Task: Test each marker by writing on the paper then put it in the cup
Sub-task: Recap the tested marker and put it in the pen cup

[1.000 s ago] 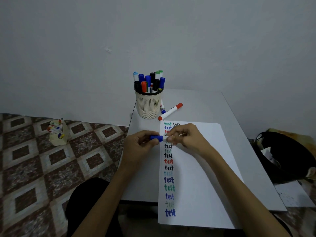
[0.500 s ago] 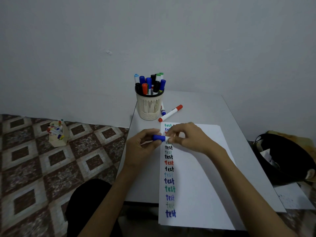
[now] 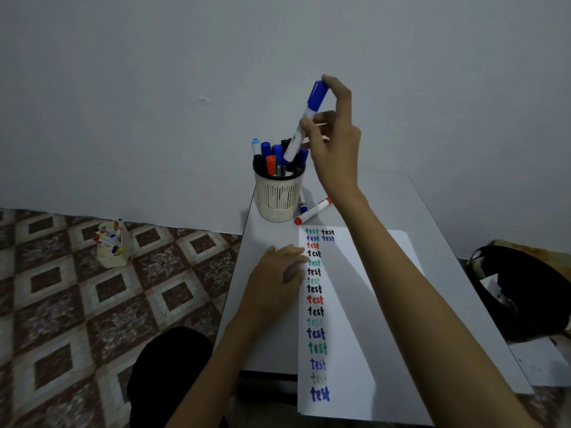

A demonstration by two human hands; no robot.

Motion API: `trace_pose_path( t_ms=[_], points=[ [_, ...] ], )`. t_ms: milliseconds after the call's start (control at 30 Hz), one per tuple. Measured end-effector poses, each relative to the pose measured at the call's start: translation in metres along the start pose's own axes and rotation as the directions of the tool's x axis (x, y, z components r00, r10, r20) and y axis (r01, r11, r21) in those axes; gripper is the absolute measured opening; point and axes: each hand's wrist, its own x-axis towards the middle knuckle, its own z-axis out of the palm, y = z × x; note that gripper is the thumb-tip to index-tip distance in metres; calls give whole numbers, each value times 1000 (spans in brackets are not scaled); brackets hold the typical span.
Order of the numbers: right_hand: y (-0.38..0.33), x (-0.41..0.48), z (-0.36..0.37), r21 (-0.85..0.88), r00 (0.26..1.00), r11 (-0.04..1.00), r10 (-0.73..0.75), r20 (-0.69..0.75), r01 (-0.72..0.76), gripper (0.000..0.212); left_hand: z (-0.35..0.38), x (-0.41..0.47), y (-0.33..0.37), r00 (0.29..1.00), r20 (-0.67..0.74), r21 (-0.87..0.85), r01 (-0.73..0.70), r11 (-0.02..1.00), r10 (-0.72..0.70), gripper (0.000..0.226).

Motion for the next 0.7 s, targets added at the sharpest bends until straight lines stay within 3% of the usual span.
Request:
trace_pose_path(
  t_ms=[67, 200, 267, 433, 567, 633, 700],
  points=[
    [2, -3, 9, -53, 999, 998, -19, 27, 20, 48, 0, 0, -1, 1000, 0, 6, -4, 1000, 4, 37],
    [22, -26, 21, -273, 975, 958, -27, 221, 88, 38, 1, 1, -3, 1000, -11, 18, -15, 1000, 15, 36],
    [31, -32, 23, -356, 972, 926, -42, 232, 125, 38, 1, 2, -3, 1000, -9, 11, -24, 1000, 24, 33],
    [35, -24, 17, -438, 979, 888, -58, 194, 139, 37, 0, 2, -1, 1000, -14, 15, -5, 1000, 5, 36],
    [38, -21, 9, -416, 932, 881, -70, 356, 225, 47, 1, 1, -1, 1000, -9, 13, -12, 1000, 12, 35],
    [47, -26, 3, -326, 957, 936, -39, 287, 136, 56, 1, 1, 0, 1000, -14, 5, -13, 1000, 13, 33],
    [61, -36, -4, -260, 987, 962, 117, 107, -86, 65, 0, 2, 0, 1000, -21, 3, -19, 1000, 19, 29]
  ],
)
